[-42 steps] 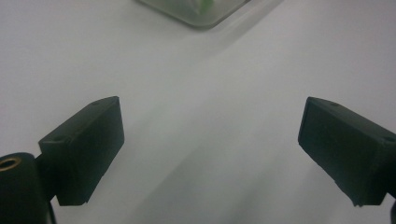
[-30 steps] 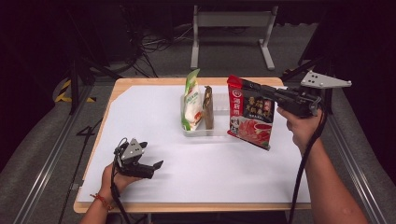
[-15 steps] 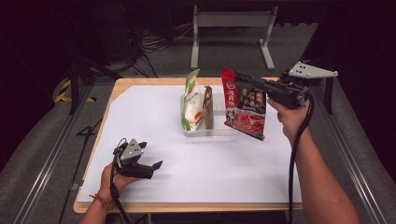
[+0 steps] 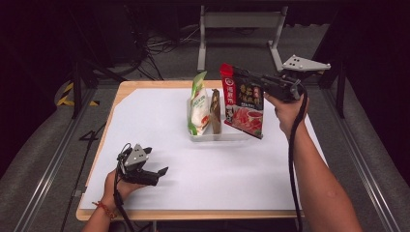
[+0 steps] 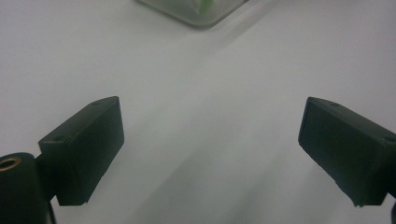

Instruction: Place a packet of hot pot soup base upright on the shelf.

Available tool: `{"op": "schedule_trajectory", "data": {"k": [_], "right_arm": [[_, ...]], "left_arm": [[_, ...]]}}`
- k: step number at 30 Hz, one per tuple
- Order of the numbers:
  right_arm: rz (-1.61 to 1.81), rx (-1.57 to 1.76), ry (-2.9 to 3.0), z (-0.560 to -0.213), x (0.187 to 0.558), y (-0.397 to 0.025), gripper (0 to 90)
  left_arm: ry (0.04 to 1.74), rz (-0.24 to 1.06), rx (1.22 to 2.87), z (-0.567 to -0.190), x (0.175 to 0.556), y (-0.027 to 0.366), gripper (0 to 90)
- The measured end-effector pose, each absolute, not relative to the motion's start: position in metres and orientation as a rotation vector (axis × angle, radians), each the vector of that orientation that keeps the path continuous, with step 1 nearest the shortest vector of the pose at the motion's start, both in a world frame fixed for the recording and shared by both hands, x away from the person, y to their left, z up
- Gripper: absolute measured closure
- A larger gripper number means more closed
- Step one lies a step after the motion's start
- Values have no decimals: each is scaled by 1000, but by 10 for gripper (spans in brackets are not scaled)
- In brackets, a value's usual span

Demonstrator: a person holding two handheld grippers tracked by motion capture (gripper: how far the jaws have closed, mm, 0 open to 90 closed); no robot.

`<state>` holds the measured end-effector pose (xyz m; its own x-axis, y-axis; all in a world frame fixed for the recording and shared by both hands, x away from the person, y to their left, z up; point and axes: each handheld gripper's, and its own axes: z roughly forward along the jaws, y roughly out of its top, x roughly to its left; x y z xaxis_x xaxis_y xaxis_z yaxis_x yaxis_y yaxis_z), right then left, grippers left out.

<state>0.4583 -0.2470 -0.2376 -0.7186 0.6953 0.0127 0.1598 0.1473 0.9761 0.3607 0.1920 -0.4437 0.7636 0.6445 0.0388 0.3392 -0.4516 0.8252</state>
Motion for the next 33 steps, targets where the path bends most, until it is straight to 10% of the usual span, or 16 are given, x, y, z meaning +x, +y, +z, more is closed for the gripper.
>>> {"op": "schedule_trajectory", "data": {"k": [33], "right_arm": [[1596, 958, 1839, -289, 500, -231, 887]], "left_arm": [[728, 430, 2088, -445, 360, 192, 75]]}}
